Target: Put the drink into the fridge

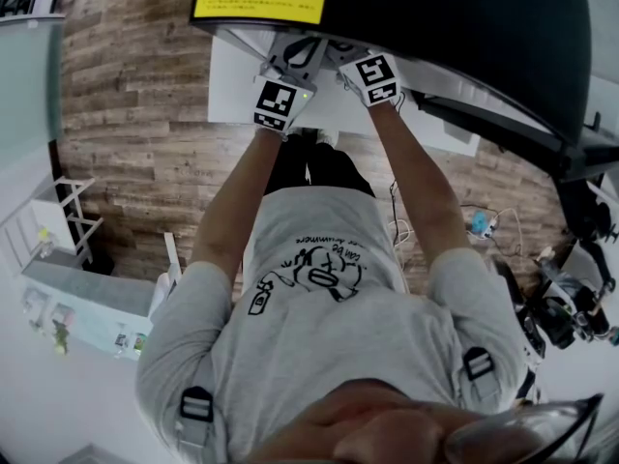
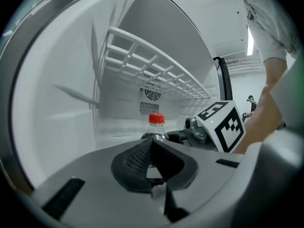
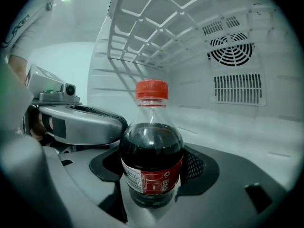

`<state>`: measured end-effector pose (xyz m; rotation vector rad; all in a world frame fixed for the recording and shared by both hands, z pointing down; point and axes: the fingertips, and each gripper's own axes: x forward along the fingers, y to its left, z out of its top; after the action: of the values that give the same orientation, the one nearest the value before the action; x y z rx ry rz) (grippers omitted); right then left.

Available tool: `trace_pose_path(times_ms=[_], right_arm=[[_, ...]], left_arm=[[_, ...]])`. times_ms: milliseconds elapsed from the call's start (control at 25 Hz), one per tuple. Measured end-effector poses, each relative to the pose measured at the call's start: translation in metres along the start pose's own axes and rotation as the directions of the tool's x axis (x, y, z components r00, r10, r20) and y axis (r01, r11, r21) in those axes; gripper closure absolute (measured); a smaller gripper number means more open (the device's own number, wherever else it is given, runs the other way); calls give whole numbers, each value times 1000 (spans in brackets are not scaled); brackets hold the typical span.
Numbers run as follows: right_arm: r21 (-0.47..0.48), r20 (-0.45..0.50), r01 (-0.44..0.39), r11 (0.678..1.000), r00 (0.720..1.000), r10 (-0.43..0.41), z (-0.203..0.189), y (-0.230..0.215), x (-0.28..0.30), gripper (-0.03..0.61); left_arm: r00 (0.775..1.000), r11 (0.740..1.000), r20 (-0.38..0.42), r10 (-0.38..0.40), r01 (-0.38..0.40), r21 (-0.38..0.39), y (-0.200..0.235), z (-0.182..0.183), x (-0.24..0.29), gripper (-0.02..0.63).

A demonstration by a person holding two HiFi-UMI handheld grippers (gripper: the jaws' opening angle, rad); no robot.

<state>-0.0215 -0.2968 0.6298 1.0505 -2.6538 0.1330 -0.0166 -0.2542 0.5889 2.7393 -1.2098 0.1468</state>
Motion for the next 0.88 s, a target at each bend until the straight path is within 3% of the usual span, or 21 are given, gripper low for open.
trace_pose_path(times_ms=[880], right_arm=[[-20, 70, -23, 1000, 997, 24, 5, -5, 3, 258]], left_arm=[[1000, 1000, 9, -3, 3, 1, 3, 0, 7, 611]])
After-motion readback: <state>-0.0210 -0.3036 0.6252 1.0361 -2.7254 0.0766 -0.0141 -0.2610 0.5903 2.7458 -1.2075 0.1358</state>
